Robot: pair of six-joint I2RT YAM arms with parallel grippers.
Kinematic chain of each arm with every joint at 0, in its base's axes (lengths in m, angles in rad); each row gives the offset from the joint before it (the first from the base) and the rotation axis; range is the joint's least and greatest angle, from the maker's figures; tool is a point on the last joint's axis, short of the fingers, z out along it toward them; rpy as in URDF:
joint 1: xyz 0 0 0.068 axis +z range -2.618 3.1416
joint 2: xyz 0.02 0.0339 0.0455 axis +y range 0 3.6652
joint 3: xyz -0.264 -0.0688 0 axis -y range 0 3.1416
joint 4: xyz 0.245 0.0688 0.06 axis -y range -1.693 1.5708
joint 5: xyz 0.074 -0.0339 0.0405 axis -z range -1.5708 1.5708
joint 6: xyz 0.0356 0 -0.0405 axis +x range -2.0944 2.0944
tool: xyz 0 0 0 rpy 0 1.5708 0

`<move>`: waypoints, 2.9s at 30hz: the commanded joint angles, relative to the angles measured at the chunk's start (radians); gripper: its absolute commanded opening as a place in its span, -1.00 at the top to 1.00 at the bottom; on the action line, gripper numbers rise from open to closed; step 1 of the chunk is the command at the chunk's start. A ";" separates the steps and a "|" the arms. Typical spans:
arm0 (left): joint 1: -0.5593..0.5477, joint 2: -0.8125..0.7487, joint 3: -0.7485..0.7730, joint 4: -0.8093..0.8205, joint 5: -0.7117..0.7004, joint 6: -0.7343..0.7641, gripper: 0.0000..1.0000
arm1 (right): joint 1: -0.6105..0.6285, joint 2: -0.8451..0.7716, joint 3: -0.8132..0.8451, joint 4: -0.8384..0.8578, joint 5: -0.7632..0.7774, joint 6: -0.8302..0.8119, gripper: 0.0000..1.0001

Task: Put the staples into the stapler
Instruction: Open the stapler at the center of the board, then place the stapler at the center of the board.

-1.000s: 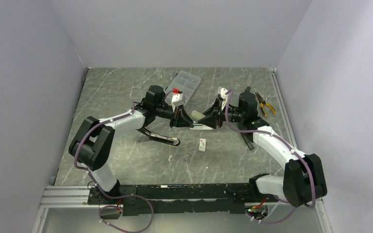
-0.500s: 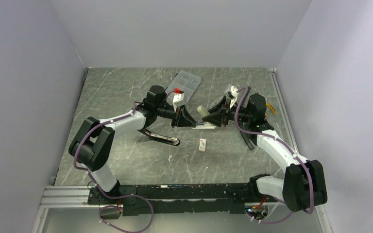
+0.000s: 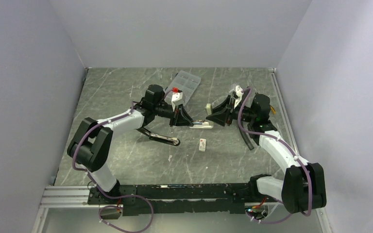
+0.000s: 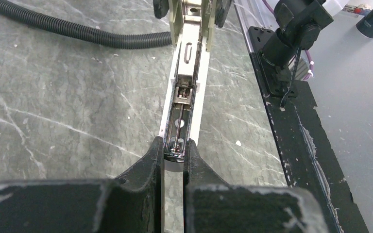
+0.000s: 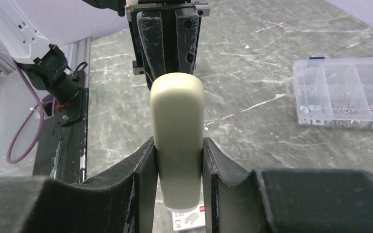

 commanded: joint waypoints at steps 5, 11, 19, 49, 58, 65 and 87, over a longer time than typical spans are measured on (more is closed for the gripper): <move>0.079 -0.026 0.019 -0.134 -0.086 0.039 0.95 | -0.061 -0.063 0.069 -0.110 0.019 -0.185 1.00; 0.092 -0.024 0.033 -0.176 -0.111 0.076 0.95 | -0.070 -0.063 0.075 -0.179 0.021 -0.265 1.00; 0.112 -0.023 0.042 -0.221 -0.125 0.139 0.95 | -0.099 -0.047 0.083 -0.280 0.017 -0.385 1.00; 0.069 0.030 0.147 -0.406 -0.302 0.314 0.95 | -0.087 0.039 0.134 -0.402 0.185 -0.423 -0.29; 0.047 0.068 0.121 -0.286 -0.385 0.263 0.95 | -0.054 0.065 0.147 -0.334 0.362 -0.254 -0.43; 0.007 0.148 0.073 -0.096 -0.434 0.180 0.95 | 0.055 0.154 0.211 -0.357 0.583 -0.205 -0.61; -0.064 0.230 0.019 0.000 -0.531 0.153 0.95 | 0.084 0.335 0.245 -0.406 0.793 -0.247 -0.47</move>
